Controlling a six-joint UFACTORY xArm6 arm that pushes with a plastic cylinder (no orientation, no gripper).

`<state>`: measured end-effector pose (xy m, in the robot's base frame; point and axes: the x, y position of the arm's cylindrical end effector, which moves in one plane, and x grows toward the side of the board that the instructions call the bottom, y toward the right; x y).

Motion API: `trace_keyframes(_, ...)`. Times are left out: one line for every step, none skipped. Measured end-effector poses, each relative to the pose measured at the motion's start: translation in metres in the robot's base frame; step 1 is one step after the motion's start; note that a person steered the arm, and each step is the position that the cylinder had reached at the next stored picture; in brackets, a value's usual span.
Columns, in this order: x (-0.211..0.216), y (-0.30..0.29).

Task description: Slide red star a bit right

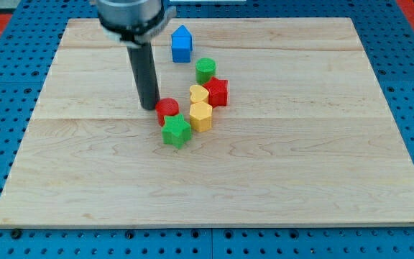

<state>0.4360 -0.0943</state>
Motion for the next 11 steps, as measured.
trace_keyframes(0.021, 0.013)
trace_keyframes(0.03, 0.019)
trace_keyframes(0.03, 0.019)
trace_keyframes(0.006, -0.012)
trace_keyframes(-0.055, 0.001)
trace_keyframes(-0.062, 0.021)
trace_keyframes(-0.062, 0.078)
trace_keyframes(-0.063, 0.137)
trace_keyframes(-0.069, 0.161)
trace_keyframes(-0.076, 0.128)
trace_keyframes(-0.081, 0.105)
